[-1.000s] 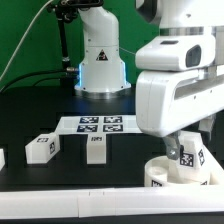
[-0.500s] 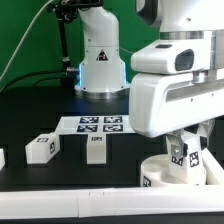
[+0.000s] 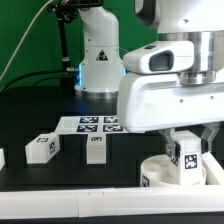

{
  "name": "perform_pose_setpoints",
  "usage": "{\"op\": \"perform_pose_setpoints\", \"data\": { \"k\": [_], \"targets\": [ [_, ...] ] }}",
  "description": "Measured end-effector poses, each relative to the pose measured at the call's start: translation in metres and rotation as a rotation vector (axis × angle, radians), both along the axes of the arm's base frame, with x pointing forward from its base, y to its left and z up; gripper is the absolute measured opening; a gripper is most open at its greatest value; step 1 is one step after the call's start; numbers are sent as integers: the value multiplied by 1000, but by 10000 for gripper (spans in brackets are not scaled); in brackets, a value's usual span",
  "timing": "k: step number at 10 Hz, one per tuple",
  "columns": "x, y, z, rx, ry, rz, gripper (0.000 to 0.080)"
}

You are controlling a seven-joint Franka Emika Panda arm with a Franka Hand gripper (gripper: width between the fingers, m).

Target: Assemble stool

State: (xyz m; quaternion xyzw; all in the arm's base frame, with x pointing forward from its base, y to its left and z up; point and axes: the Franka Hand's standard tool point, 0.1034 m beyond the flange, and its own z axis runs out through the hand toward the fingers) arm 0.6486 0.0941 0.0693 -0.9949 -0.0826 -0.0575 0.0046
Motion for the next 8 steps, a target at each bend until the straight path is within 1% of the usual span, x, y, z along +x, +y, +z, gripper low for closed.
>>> {"op": "perform_pose_setpoints", "data": {
  "k": [3, 4, 5, 6, 8],
  "targets": [
    [0, 7, 0, 39, -9, -341, 337],
    [0, 6, 0, 56, -5, -460, 337],
    [0, 4, 0, 76, 0, -558, 337],
    [0, 3, 0, 110, 12, -688, 337],
    [-1, 0, 0, 149, 32, -940, 337]
  ]
}}
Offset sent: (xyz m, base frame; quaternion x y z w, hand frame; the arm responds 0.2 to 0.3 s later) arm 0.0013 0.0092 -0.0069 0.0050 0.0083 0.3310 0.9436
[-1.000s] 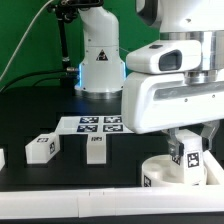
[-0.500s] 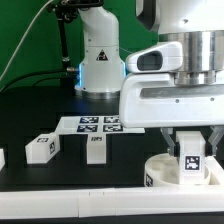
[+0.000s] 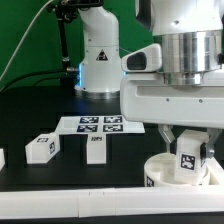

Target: Assemble stool

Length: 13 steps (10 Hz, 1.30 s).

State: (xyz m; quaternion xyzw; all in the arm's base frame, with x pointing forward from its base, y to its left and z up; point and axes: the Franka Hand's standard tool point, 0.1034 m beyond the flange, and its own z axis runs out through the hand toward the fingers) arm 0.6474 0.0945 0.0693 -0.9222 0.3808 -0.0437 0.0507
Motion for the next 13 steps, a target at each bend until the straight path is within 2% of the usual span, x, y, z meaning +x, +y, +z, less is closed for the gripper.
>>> {"op": "perform_pose_setpoints", "data": {
  "k": [1, 3, 7, 10, 12, 13],
  "targets": [
    [-1, -1, 0, 35, 9, -127, 337],
    [-2, -1, 0, 45, 15, -200, 337],
    [-4, 1, -1, 88, 48, -528, 337],
    [-4, 7, -2, 203, 86, -969, 337],
    [-3, 7, -3, 315, 66, -1272, 337],
    [-3, 7, -3, 342, 64, -1361, 337]
  ]
}}
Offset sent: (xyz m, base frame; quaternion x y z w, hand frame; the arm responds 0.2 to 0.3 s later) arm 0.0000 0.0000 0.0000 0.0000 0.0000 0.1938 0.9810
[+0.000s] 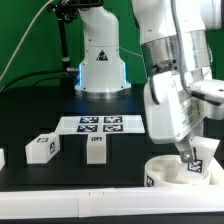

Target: Assemble stool

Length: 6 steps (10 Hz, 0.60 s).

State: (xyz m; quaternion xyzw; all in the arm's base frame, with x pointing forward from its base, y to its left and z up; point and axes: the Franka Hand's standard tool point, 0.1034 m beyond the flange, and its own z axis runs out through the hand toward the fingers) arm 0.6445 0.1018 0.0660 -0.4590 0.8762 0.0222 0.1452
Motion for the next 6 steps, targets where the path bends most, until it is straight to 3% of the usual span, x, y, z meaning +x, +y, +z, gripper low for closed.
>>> {"op": "perform_pose_setpoints", "data": {
  "k": [2, 4, 5, 6],
  "targets": [
    [0, 1, 0, 6, -1, -9, 337],
    [-2, 3, -1, 0, 2, 38, 558],
    [-10, 12, 2, 20, 45, 137, 630],
    [-10, 17, 8, 10, 40, 274, 630]
  ]
}}
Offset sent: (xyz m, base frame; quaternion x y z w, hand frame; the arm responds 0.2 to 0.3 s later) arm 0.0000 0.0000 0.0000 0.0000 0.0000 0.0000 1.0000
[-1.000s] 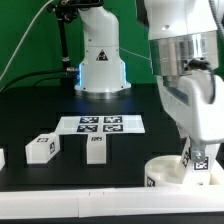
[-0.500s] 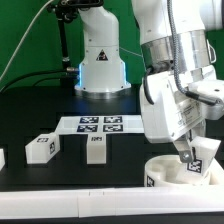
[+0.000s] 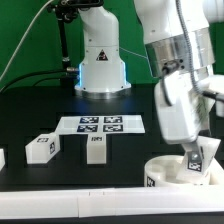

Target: Assemble stool

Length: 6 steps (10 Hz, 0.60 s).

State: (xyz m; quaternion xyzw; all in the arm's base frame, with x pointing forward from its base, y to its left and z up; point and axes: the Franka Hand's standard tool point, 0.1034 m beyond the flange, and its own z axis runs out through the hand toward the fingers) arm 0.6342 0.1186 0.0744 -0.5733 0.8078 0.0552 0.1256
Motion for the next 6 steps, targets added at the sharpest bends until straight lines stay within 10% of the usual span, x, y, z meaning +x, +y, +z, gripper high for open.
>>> {"op": "perform_pose_setpoints", "data": {
  "k": [3, 6],
  "targets": [
    [3, 16, 29, -20, -78, 329, 649],
    [1, 13, 23, -49, -106, 488, 649]
  ]
}}
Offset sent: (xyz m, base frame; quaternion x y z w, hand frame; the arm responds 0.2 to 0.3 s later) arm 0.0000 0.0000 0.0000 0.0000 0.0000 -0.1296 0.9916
